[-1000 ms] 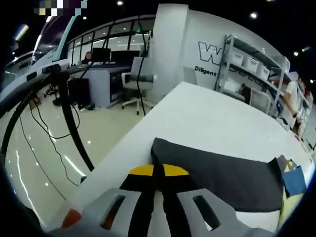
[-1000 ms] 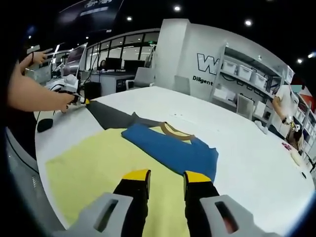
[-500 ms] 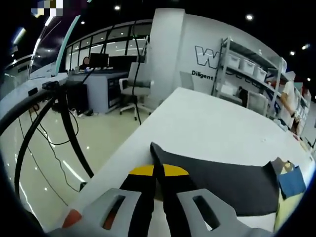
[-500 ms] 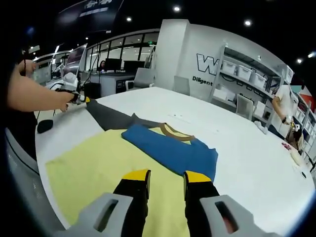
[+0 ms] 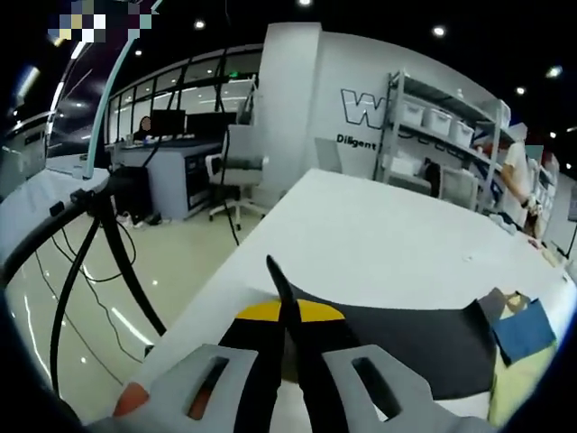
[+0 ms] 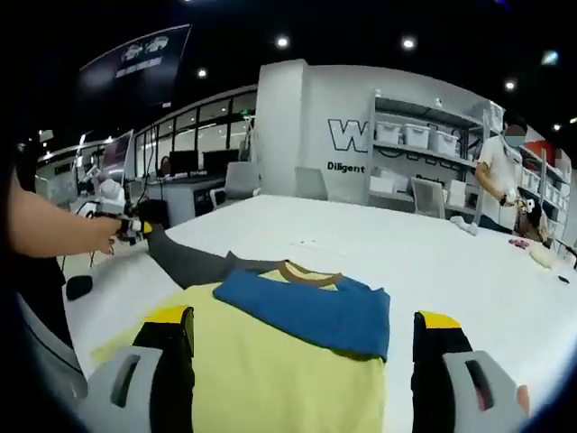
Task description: Fold the garment on the visible template until the final outline fits inside the template.
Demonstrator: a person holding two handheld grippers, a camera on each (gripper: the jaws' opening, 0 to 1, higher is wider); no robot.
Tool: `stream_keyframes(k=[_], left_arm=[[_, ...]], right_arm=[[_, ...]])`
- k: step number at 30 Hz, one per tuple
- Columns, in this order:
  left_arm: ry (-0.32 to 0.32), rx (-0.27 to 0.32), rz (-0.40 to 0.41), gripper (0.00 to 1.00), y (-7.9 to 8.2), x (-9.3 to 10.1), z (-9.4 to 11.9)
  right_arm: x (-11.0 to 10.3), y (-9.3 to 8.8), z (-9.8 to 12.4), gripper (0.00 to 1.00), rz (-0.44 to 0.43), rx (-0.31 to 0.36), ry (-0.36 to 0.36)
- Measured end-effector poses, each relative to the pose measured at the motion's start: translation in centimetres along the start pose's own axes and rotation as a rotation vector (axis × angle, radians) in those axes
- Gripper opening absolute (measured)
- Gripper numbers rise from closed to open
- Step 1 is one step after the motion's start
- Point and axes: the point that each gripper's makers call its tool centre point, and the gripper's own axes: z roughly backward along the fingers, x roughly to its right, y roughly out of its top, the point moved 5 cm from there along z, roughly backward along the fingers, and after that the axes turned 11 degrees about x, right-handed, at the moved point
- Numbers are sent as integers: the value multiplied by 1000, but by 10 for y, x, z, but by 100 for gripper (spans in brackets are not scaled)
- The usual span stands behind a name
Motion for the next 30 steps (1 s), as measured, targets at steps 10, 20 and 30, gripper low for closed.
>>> stream_keyframes(k=[10, 20, 30], left_arm=[[-11, 16, -9, 0, 10, 4, 6], [-67, 68, -16, 0, 28, 28, 12], [-175, 146, -28, 0, 56, 78, 24]], right_arm=[[-7, -9, 1, 100, -1, -58, 21], [-7, -10, 3, 100, 6, -73, 28], [-8, -11, 4, 100, 3, -96, 41]])
